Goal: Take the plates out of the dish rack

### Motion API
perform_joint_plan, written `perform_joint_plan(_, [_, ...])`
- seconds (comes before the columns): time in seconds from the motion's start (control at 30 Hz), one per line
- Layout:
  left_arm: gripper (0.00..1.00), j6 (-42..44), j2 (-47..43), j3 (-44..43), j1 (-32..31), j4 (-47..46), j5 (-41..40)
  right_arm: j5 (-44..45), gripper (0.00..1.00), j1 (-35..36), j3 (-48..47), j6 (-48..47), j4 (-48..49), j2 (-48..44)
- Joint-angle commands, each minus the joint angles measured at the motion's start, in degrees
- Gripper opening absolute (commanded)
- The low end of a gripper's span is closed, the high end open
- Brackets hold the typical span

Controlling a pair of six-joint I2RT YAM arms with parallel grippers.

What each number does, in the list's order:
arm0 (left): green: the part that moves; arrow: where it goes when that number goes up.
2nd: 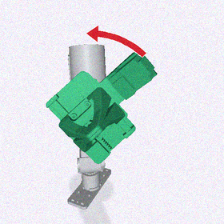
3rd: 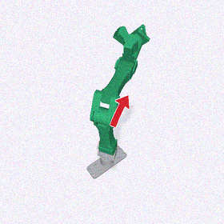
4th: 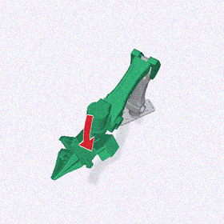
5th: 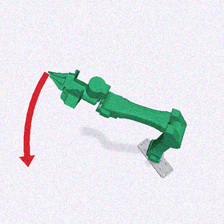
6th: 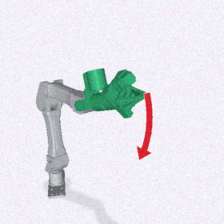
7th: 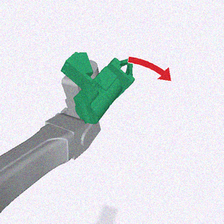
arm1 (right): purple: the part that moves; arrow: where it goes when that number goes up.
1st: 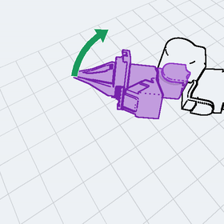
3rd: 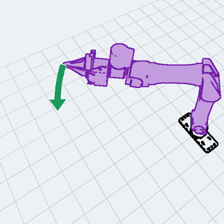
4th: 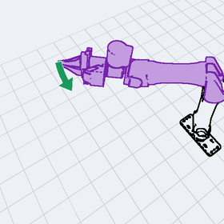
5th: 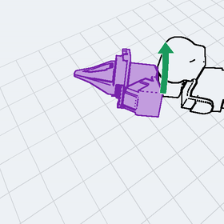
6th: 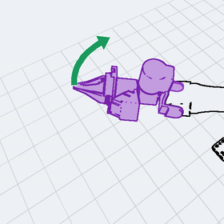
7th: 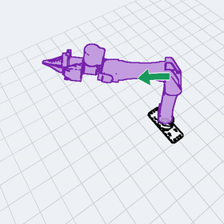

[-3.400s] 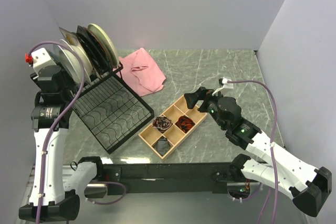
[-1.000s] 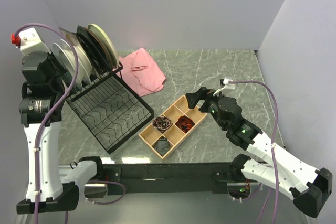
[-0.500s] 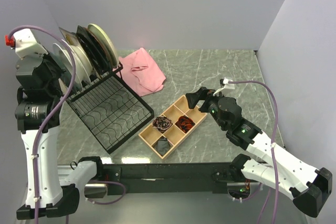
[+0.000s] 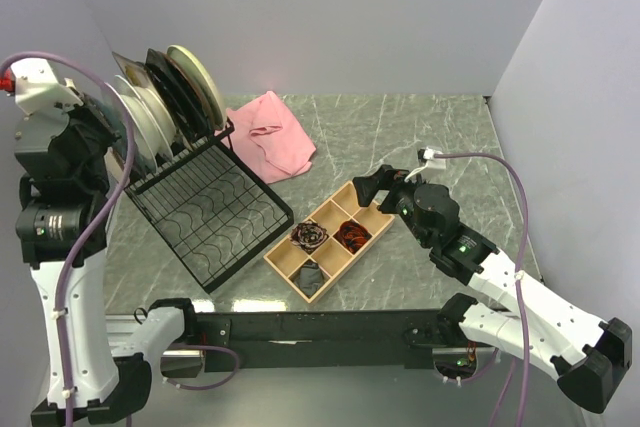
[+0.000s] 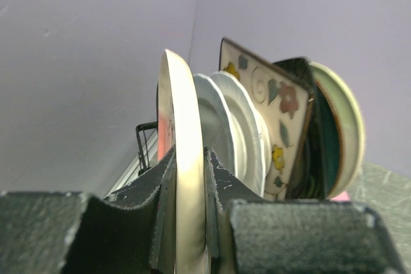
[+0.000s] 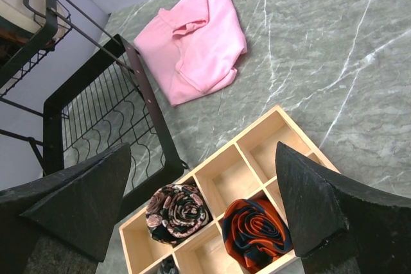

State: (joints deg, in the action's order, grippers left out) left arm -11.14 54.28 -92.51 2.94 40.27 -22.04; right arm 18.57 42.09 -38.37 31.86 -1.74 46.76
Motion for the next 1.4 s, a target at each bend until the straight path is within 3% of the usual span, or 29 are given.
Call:
perform_joint_plan(0.0, [0.01,-1.78,-1.46,-6.45,-0.22,-7.14,3.50,1.21,0.98,0.10,-2.68,-0.57,1.12,-0.27])
perform_joint_plan(0.43, [0.01,-3.01,-0.85,-10.58,-0.13,-4.42,2.89,1.21,0.98,0.19,-2.59,-0.57,0.95,-0.62])
perform_joint_plan(1.0, [0.01,-0.11,0.21,-9.18,-0.22,-2.83,-5.73,1.56,0.98,0.19,-2.50,-0.66,1.12,-0.45])
perform_joint_plan(1.37, [0.01,2.70,4.95,-19.28,-0.22,0.94,-6.79,1.65,0.98,0.19,-2.59,-0.74,1.12,-0.18])
